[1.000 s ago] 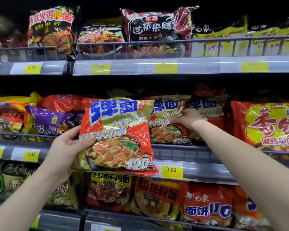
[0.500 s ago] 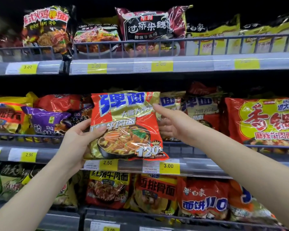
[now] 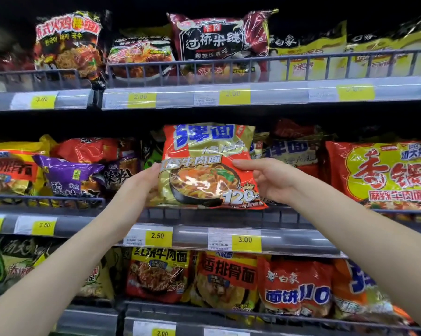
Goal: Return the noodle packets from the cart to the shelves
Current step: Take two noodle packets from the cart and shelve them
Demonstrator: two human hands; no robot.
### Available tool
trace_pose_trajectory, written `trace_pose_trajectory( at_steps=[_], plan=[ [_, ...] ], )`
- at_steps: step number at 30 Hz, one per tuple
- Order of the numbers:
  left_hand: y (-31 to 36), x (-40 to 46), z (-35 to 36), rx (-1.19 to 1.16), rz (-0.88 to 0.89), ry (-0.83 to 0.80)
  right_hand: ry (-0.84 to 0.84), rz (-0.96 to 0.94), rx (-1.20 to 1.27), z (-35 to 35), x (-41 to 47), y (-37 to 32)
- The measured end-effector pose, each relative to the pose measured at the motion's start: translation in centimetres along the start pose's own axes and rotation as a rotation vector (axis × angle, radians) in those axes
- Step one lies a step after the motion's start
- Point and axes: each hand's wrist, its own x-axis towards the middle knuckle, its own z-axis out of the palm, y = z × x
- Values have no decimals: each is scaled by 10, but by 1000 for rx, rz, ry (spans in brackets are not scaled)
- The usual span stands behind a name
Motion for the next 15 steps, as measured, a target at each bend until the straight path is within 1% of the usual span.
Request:
trace_pose_trajectory(
  at_steps=[1,2,4,5,8,10,12,15],
  plan=[
    [-9,-1,-10,41,27,-18,17,-15,22,-5,3,-2],
    [-21,-1,-22,140,39,-22,41,-36,48,-9,6,-3],
    [-39,-4,-33,450,35,-114,98,-69,75,-18,10,-5],
    [-34,-11,-36,613,96,-137,118,-72,76,-21,12,-5],
    [-23,-20,-15,836,124,-191,152,-83,50,-31,18,-2],
    [-21,-24,-14,929,204,-250,170,-78,48,-35,21,1],
    [-22,-17,-17,959,207,-255,193,-78,36,-39,24,3],
    [-22,-18,-18,939,196,-257,208,-52,-13,-44,26,8]
  ],
)
